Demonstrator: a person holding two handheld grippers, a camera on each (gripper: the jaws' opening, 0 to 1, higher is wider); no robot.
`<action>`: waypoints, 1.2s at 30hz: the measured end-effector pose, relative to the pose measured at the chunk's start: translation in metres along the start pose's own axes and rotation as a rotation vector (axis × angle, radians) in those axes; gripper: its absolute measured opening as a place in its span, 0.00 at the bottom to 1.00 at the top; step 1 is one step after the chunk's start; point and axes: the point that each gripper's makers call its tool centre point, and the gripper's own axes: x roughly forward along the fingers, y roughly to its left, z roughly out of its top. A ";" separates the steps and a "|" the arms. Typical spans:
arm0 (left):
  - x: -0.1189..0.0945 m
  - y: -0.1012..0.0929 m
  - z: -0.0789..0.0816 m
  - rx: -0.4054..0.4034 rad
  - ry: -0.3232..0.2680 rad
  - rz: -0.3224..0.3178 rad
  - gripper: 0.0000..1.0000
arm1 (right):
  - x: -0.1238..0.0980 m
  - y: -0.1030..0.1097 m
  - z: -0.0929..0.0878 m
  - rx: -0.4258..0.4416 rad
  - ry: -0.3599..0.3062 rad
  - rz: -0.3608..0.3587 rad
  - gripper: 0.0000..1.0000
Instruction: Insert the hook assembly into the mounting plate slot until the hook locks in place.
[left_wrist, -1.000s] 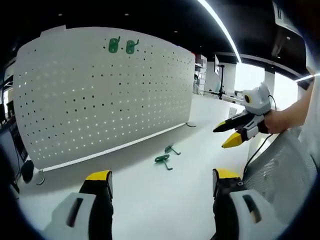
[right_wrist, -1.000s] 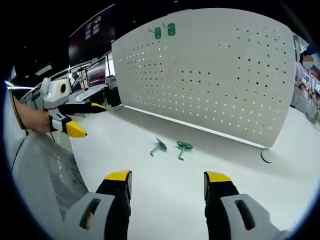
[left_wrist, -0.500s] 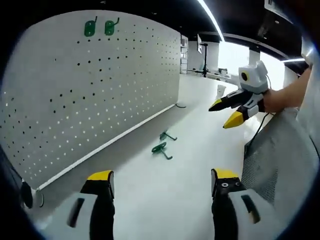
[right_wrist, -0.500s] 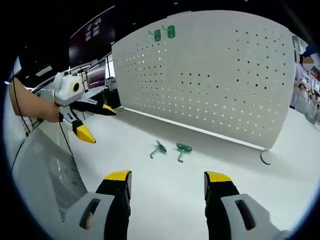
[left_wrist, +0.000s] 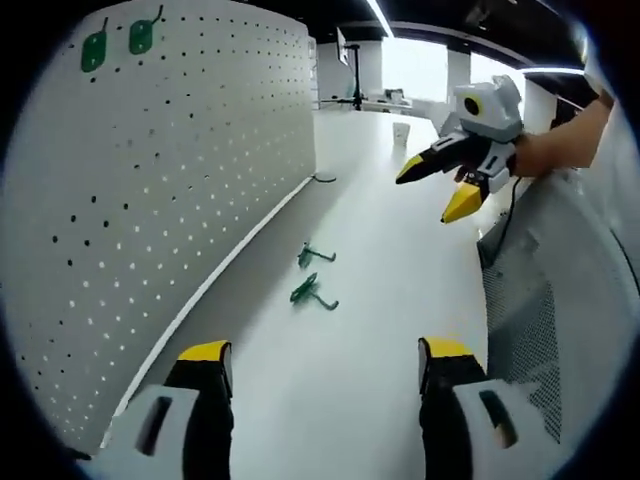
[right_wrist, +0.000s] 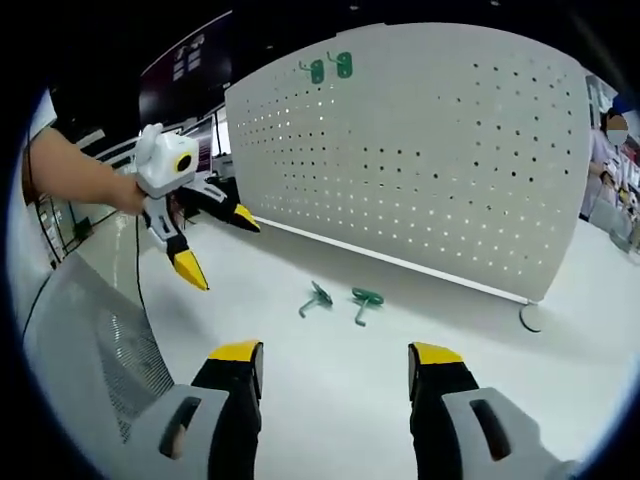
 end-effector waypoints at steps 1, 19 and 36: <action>0.001 0.000 0.001 0.013 0.005 -0.009 0.78 | 0.000 0.000 0.000 -0.001 0.001 0.001 0.57; 0.034 0.009 0.009 0.255 0.149 -0.126 0.72 | 0.001 0.004 0.000 -0.050 0.011 0.005 0.57; 0.064 0.019 0.011 0.394 0.268 -0.208 0.65 | 0.000 0.003 0.001 -0.077 0.011 -0.008 0.57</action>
